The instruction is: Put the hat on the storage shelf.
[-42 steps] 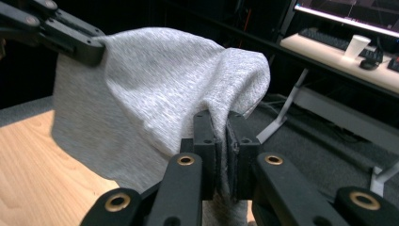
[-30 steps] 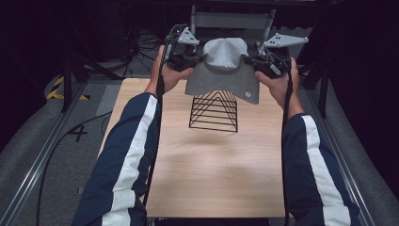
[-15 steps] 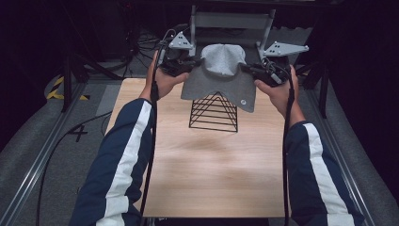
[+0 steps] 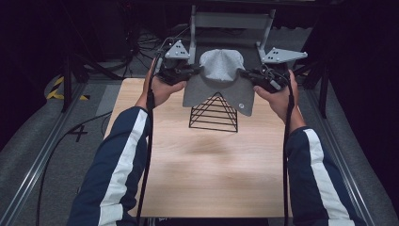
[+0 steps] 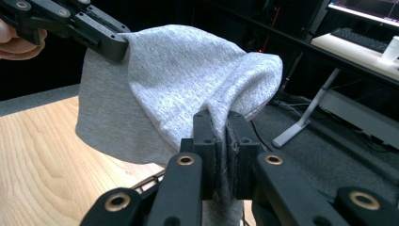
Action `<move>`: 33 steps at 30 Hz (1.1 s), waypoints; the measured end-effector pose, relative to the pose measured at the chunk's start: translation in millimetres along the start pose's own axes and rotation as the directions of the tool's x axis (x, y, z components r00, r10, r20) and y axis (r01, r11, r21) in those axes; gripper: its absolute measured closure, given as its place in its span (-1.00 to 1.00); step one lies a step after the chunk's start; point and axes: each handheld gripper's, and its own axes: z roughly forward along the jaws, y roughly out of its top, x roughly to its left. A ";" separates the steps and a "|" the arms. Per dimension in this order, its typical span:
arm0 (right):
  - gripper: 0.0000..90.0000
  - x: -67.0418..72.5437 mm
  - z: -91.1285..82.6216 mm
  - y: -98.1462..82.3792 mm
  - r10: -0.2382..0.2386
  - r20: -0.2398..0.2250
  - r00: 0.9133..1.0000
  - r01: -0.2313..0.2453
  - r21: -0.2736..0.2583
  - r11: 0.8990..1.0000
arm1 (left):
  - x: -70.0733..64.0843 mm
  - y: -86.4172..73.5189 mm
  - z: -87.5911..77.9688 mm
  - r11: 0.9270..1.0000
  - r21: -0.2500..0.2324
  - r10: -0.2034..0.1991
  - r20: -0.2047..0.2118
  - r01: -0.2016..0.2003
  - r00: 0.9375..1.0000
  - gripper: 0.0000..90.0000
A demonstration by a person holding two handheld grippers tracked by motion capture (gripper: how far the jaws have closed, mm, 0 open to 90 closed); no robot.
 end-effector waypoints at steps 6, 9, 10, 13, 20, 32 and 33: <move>0.88 1.0 3.2 -8.5 0.003 -0.016 1.000 -0.003 0.011 1.000 | 3.0 -7.9 -0.9 0.999 -0.024 -0.032 0.005 0.033 0.999 0.90; 0.88 1.6 -0.1 -5.9 -0.001 -0.018 1.000 0.000 -0.002 1.000 | 2.4 -4.2 -8.6 0.999 -0.041 -0.020 0.005 0.020 1.000 0.90; 0.88 2.5 -2.1 -4.9 -0.002 -0.019 1.000 0.002 -0.007 1.000 | 1.4 -3.3 -10.5 0.999 -0.046 -0.015 0.008 0.015 1.000 0.90; 0.88 7.1 -8.7 -2.2 -0.019 -0.023 1.000 0.019 -0.013 1.000 | -4.8 0.5 -18.5 0.998 -0.067 0.001 0.013 0.000 1.000 0.90; 0.88 11.8 -19.5 2.8 -0.040 -0.013 0.999 0.040 -0.025 0.999 | -14.6 7.1 -24.0 0.997 -0.073 0.033 0.017 -0.031 0.999 0.90; 0.88 12.9 -20.4 -8.9 -0.041 -0.012 0.999 0.041 -0.004 0.999 | -16.5 -8.8 -10.5 0.999 -0.010 0.041 0.001 -0.041 0.999 0.89; 0.88 12.4 -19.1 -10.5 -0.045 -0.011 0.999 0.045 -0.002 0.999 | -16.2 -10.9 -8.4 0.999 -0.004 0.040 0.001 -0.040 0.999 0.89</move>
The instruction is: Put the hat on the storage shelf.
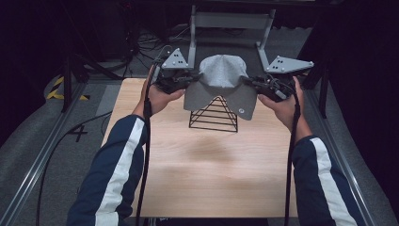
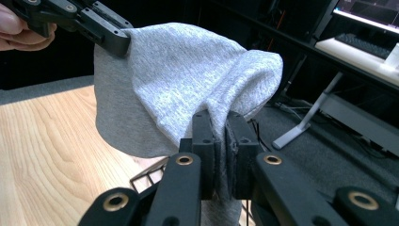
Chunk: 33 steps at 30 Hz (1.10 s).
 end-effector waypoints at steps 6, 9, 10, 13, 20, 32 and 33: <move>0.88 1.0 11.9 -13.9 0.015 -0.015 1.000 -0.015 0.026 1.000 | 1.6 -13.0 11.8 0.999 0.031 -0.015 -0.004 0.015 1.000 0.89; 0.88 1.7 19.2 -21.4 0.020 -0.018 1.000 -0.020 0.040 0.999 | 2.3 -22.8 19.6 0.998 0.052 -0.028 -0.003 0.028 1.000 0.89; 0.88 1.4 23.0 -25.8 0.024 -0.017 1.000 -0.023 0.051 0.998 | 2.3 -24.9 21.1 0.998 0.059 -0.028 -0.004 0.029 1.000 0.89; 0.88 0.2 31.1 -35.8 0.035 -0.018 0.999 -0.033 0.066 0.997 | 2.1 -31.8 27.0 0.997 0.065 -0.047 0.001 0.047 0.999 0.89; 0.88 -2.9 43.9 -57.2 0.067 -0.024 0.997 -0.065 0.088 0.994 | -0.2 -52.8 45.5 0.993 0.100 -0.069 0.021 0.067 0.997 0.89; 0.88 7.7 62.7 -90.9 0.098 -0.051 0.994 -0.090 0.140 0.986 | -6.7 -84.7 66.1 0.984 0.117 -0.136 0.017 0.133 0.991 0.89; 0.88 8.8 64.7 -93.5 0.094 -0.048 0.994 -0.086 0.147 0.985 | -7.4 -86.4 66.0 0.982 0.098 -0.162 0.020 0.159 0.987 0.89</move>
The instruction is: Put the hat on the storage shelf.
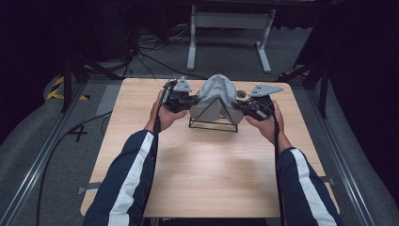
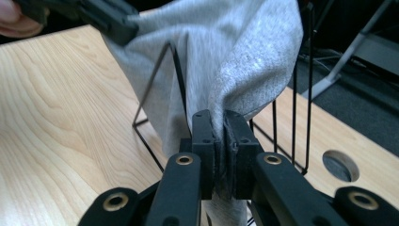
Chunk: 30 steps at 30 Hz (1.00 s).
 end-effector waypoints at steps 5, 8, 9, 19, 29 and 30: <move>0.78 -0.2 -0.5 -7.0 0.046 -0.017 0.999 -0.046 -0.030 0.998 | 0.7 -9.6 -6.0 0.996 -0.054 -0.064 0.005 0.064 0.998 0.34; 0.52 -3.0 -5.9 -10.9 0.074 -0.026 0.997 -0.075 -0.056 0.996 | 0.8 -18.4 -9.4 0.997 -0.046 -0.060 0.022 0.061 0.998 0.07; 0.46 -3.6 -6.9 -12.8 0.074 -0.034 0.997 -0.076 -0.057 0.995 | 1.5 -21.6 -9.4 0.998 -0.037 -0.056 0.020 0.057 0.998 0.03; 0.27 -7.9 12.2 -46.0 0.109 -0.031 0.994 -0.108 0.051 0.993 | 3.7 -37.8 19.3 0.991 0.102 -0.089 0.018 0.087 0.996 0.15; 0.90 -4.1 29.7 -59.2 0.069 -0.002 0.998 -0.069 0.101 0.992 | 3.5 -41.5 34.4 0.987 0.150 -0.052 -0.001 0.051 0.999 0.92; 0.91 -3.9 29.2 -59.7 0.062 0.004 0.998 -0.062 0.106 0.992 | 3.8 -42.1 34.7 0.988 0.149 -0.053 0.005 0.052 0.999 0.93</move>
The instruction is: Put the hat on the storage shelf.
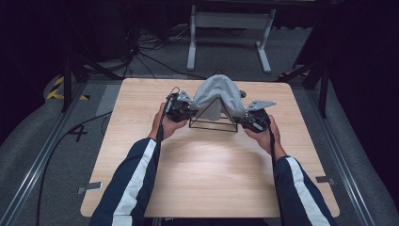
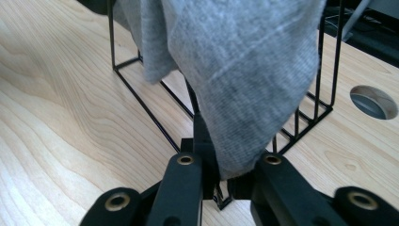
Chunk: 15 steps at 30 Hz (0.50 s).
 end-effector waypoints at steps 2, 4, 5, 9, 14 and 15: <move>0.92 -1.1 -0.5 -2.6 0.007 -0.002 1.000 -0.007 0.007 1.000 | -0.1 -2.5 1.8 0.999 0.042 0.015 -0.013 -0.015 1.000 0.94; 0.92 -2.9 0.3 -6.5 0.010 0.006 1.000 -0.010 0.029 1.000 | 1.0 -6.1 3.4 0.998 0.059 0.019 -0.019 -0.017 1.000 0.94; 0.92 -3.4 0.8 -7.6 0.016 0.004 1.000 -0.016 0.034 0.999 | 1.6 -6.7 4.2 0.998 0.066 0.014 -0.018 -0.013 1.000 0.94; 0.93 -3.5 7.1 -8.3 -0.006 0.017 1.000 0.005 0.080 0.997 | -2.4 -6.6 12.6 0.995 0.095 0.030 -0.025 -0.027 0.999 0.95; 0.92 -2.0 2.3 -3.9 -0.018 0.034 0.999 0.016 0.059 0.998 | -0.2 -7.2 19.8 0.988 0.144 0.068 -0.064 -0.058 0.996 0.95; 0.91 -4.4 -0.7 -3.4 0.004 0.035 0.999 -0.005 0.037 0.999 | 2.2 -9.2 21.7 0.985 0.162 0.062 -0.067 -0.051 0.996 0.95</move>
